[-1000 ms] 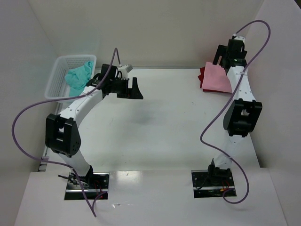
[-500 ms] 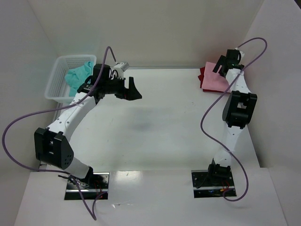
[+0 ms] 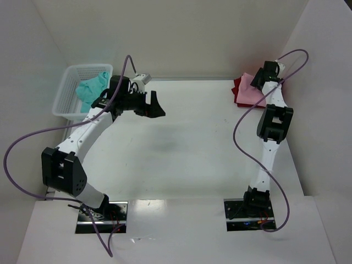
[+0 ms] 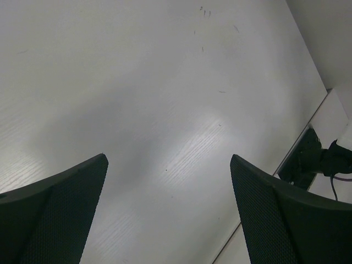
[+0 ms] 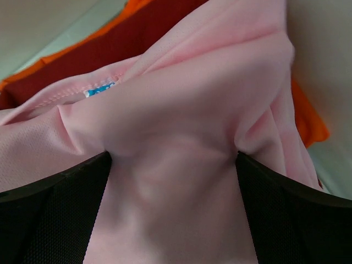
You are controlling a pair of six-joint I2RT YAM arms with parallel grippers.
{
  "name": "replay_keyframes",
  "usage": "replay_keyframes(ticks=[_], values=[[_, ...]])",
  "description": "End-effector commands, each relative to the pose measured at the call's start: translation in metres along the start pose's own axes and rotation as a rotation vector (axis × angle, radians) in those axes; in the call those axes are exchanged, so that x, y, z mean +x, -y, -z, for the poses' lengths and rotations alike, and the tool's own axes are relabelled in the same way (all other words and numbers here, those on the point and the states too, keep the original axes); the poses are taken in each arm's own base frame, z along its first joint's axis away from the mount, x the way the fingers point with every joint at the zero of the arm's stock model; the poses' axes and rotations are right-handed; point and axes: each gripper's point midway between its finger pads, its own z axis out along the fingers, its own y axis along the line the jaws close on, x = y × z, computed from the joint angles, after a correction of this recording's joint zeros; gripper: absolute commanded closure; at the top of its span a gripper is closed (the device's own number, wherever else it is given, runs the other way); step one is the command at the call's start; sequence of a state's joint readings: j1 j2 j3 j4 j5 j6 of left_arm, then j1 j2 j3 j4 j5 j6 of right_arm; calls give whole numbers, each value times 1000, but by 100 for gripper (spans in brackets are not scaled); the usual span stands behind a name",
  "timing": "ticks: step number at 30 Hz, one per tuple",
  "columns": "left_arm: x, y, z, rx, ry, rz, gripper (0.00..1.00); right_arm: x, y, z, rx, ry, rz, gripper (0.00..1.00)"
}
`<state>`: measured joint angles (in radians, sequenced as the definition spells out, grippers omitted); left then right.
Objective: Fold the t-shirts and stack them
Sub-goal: Put the neatly folded tshirt into the corner of the board with the right arm
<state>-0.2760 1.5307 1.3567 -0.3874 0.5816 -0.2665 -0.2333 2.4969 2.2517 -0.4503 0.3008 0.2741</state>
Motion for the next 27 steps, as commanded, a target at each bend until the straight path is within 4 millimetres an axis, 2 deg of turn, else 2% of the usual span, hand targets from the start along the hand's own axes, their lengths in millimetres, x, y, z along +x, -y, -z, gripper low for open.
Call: replay_keyframes(ticks=[1, 3, 4, 5, 6, 7, 8, 9, 11, 14, 16, 21, 24, 25, 27], values=[[-9, -3, -4, 6, 15, -12, 0, -9, -9, -9, -9, 35, -24, 0], [-12, -4, -6, 7, 20, -5, 0, -21, -13, -11, -19, 66, -34, 0], [-10, -7, -9, 5, 13, 1, 0, -11, -13, -20, -13, 46, -28, 0], [-10, -6, -9, 6, 13, 10, 0, -28, -17, -16, -25, 82, -40, 0], [-8, -8, -11, 4, 6, 15, 0, -29, -20, -18, -34, 81, -40, 0], [-6, -11, -14, 3, -2, 21, 0, -17, -19, -26, -25, 55, -31, 0], [-5, -8, -14, 13, -4, 30, 0, -33, -23, -22, -38, 94, -44, 0], [-5, -8, -14, 13, -4, 30, 0, -39, -24, -20, -42, 106, -48, 0], [-7, -8, -14, 15, 3, 34, 0, -34, -23, -24, -40, 98, -45, 0], [-7, -6, -14, 24, 1, 34, 0, -43, -32, -16, -84, 107, -59, 0], [-9, -6, -14, 25, 8, 37, 0, -60, -42, -2, -148, 130, -66, 0], [-9, 1, -5, 28, 23, 27, 0, -77, -59, 16, -247, 153, -70, 0], [-14, 6, 1, 32, 41, 13, 0, -98, -66, 40, -303, 180, -62, 0], [-14, 6, 1, 32, 41, 13, 0, -113, -73, 59, -322, 211, -63, 0], [-17, 10, 6, 36, 60, -11, 0, -131, -73, 78, -339, 249, -44, 0]])
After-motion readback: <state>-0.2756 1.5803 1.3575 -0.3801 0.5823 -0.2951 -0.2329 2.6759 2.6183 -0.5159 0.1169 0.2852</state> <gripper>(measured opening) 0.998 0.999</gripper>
